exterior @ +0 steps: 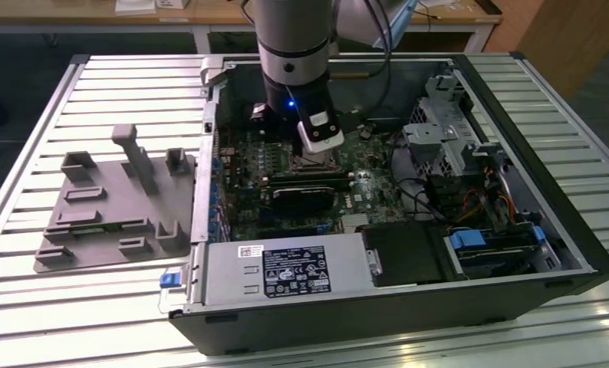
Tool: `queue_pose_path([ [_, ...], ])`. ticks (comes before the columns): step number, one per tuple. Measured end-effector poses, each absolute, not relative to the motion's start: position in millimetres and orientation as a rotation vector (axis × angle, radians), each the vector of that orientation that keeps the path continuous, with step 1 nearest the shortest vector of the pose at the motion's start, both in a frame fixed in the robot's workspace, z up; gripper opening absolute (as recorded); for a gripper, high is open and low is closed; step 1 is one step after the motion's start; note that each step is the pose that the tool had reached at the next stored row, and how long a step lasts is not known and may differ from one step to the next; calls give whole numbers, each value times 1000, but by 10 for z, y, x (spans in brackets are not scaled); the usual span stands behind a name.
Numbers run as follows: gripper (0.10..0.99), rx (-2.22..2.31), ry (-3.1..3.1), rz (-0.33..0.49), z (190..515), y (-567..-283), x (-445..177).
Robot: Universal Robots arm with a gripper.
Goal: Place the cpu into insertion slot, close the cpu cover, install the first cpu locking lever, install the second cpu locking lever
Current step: 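Install the second cpu locking lever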
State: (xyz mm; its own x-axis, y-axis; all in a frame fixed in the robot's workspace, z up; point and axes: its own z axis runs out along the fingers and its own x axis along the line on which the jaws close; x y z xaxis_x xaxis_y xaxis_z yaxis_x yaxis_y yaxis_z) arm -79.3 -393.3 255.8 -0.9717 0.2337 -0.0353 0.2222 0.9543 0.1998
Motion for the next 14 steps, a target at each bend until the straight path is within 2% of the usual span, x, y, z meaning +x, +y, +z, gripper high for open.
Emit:
queue_pose_path([
  [14,102,356,3048,295,2388,-3958,-647],
])
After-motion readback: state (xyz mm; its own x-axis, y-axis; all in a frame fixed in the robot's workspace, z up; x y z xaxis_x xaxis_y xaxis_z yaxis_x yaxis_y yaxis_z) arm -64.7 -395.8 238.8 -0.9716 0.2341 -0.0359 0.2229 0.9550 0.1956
